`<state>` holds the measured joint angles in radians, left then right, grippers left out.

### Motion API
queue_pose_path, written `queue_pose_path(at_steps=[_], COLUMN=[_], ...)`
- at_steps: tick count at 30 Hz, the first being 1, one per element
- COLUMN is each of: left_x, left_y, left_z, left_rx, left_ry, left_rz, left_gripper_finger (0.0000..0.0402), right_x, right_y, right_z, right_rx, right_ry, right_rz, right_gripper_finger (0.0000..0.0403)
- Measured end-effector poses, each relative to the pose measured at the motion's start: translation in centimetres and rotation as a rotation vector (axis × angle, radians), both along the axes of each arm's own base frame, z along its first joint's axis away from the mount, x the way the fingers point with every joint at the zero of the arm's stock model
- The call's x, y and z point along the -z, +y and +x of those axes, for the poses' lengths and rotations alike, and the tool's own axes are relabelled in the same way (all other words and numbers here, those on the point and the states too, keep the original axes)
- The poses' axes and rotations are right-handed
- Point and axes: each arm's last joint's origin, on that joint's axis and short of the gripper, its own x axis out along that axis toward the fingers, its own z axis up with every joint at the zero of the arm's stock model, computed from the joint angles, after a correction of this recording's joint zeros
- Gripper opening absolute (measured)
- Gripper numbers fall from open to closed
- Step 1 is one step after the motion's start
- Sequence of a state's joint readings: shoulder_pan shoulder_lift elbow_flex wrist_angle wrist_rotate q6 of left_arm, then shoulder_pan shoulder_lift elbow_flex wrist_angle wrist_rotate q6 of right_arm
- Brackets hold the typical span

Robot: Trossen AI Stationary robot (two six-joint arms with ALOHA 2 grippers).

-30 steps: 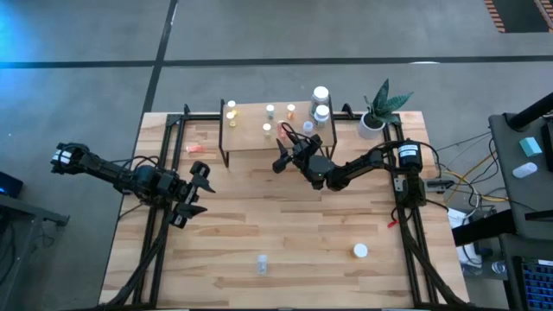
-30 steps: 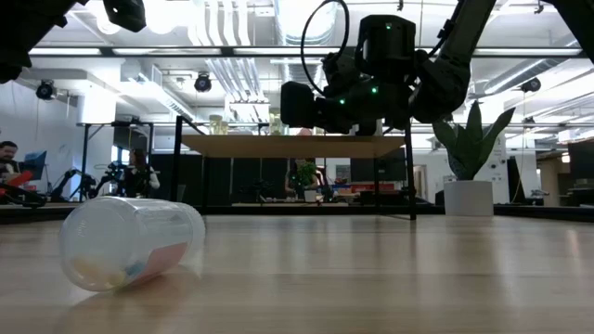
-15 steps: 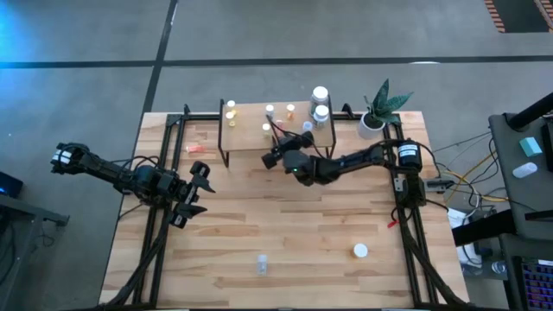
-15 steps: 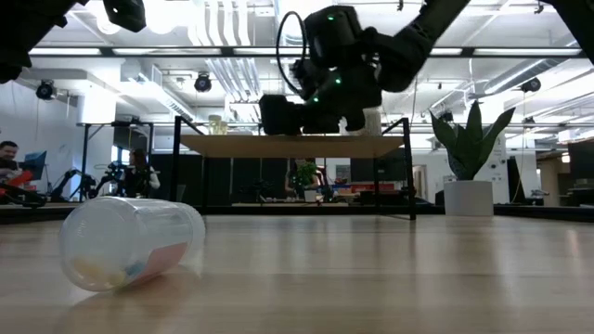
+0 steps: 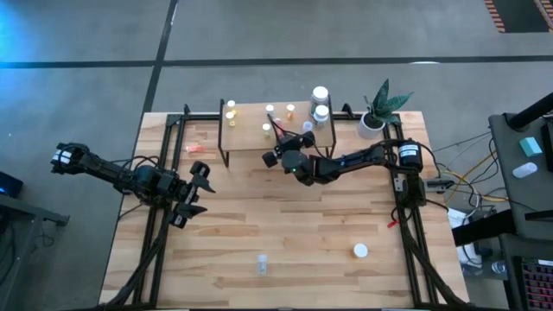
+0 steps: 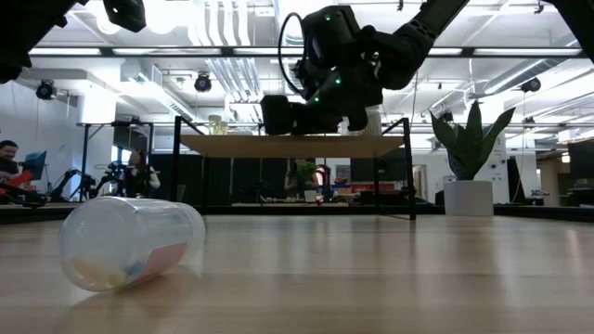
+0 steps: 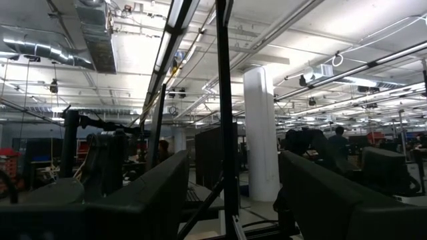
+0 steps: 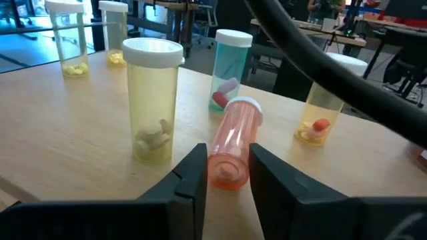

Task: Pick and place medicine bottles onto shelf by color
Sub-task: Put the pink pill bottle on the shelf

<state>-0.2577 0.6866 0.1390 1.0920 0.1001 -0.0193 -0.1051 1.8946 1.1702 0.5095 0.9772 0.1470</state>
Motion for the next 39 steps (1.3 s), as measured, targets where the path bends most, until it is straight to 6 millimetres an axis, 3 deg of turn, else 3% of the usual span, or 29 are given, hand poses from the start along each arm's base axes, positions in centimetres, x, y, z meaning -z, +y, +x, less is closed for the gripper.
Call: queue_pose_path(at_steps=[15, 25, 39], left_x=[0.0, 0.0, 0.2], left_y=[0.0, 0.0, -0.1], left_z=[0.0, 0.0, 0.2], left_rx=[0.000, 0.000, -0.001], left_ry=[0.001, 0.001, 0.017], left_rz=[0.000, 0.000, 0.003], left_gripper_finger=[0.0217, 0.0217, 0.0217], right_x=[-1.0, -1.7, -3.1], right_y=[3.6, 4.9, 8.4], right_z=[0.0, -0.3, -3.0], right_rx=[-0.052, -0.039, -0.064], right_ry=[0.070, 0.109, 0.082], right_rz=[-0.061, -0.093, -0.095], right_gripper_finger=[0.0083, 0.0081, 0.0072])
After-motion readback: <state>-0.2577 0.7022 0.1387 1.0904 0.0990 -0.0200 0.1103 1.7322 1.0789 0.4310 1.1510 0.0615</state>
